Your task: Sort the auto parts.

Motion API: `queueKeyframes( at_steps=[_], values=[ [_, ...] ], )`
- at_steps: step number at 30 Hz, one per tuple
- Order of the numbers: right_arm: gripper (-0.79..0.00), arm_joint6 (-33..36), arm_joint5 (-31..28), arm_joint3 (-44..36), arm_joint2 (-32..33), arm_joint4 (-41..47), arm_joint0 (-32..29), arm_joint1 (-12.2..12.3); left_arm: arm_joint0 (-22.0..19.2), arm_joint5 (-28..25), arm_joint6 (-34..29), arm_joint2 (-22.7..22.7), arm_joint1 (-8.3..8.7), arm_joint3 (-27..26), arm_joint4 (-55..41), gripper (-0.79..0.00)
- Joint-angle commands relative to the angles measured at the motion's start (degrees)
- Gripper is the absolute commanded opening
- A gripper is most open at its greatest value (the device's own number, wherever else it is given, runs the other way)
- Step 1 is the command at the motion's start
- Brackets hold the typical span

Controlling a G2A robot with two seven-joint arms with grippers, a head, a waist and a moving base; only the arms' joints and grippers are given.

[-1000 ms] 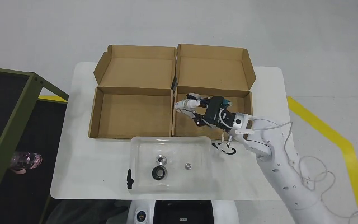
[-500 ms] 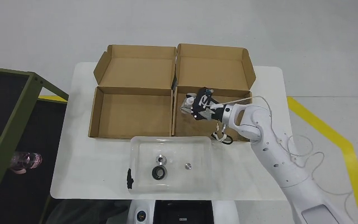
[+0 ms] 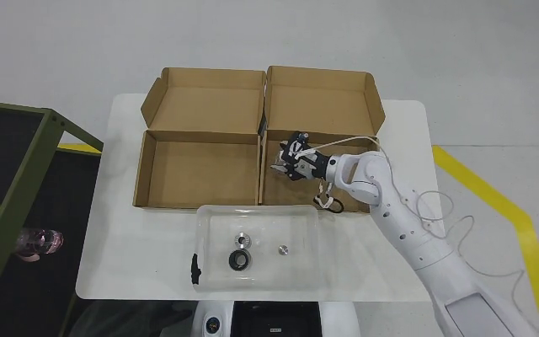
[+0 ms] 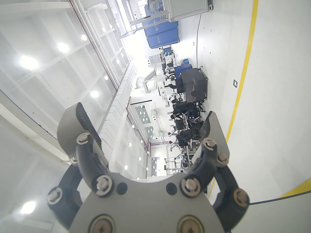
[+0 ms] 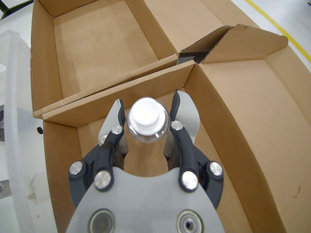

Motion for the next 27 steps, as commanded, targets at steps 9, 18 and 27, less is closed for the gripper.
queueKeyframes(
  at_steps=[9,18,27],
  values=[
    [0.0,-1.38,0.16,-4.8,2.24,1.75,-2.05,0.39,0.0,0.0,0.0,0.0,0.0,0.0,0.0,0.0],
    [0.0,2.14,-6.9,-17.22,6.85,-0.23,-6.57,2.49,0.0,0.0,0.0,0.0,0.0,0.0,0.0,0.0],
    [0.0,9.04,-10.81,-29.82,10.61,1.71,-12.26,4.29,0.0,0.0,0.0,0.0,0.0,0.0,0.0,0.0]
  ],
)
